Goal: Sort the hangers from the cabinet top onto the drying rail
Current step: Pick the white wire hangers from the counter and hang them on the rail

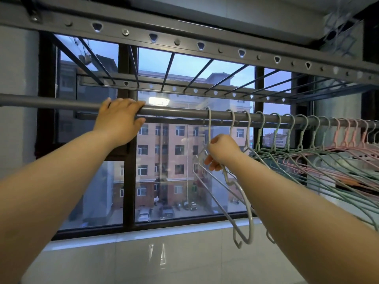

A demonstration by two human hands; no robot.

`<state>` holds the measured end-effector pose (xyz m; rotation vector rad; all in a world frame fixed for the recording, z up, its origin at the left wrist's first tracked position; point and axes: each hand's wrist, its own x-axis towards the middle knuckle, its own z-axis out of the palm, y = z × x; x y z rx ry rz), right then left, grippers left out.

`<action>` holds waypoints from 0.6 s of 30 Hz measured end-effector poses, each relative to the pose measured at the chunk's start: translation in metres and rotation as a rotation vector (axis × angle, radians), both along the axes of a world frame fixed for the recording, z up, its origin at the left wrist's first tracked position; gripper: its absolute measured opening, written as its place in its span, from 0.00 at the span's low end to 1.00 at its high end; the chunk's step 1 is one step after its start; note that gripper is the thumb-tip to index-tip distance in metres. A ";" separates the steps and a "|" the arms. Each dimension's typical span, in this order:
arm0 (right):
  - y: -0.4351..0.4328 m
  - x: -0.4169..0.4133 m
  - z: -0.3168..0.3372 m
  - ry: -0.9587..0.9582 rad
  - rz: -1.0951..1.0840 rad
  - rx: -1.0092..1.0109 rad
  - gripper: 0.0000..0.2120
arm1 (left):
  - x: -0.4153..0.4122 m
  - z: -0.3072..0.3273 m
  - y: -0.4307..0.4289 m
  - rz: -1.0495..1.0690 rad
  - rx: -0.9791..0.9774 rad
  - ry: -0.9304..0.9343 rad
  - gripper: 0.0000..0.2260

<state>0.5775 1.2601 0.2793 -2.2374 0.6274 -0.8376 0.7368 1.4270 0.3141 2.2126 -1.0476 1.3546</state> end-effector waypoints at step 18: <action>-0.009 -0.041 -0.001 -0.031 -0.150 -0.284 0.12 | -0.039 -0.011 -0.003 -0.096 -0.191 0.031 0.18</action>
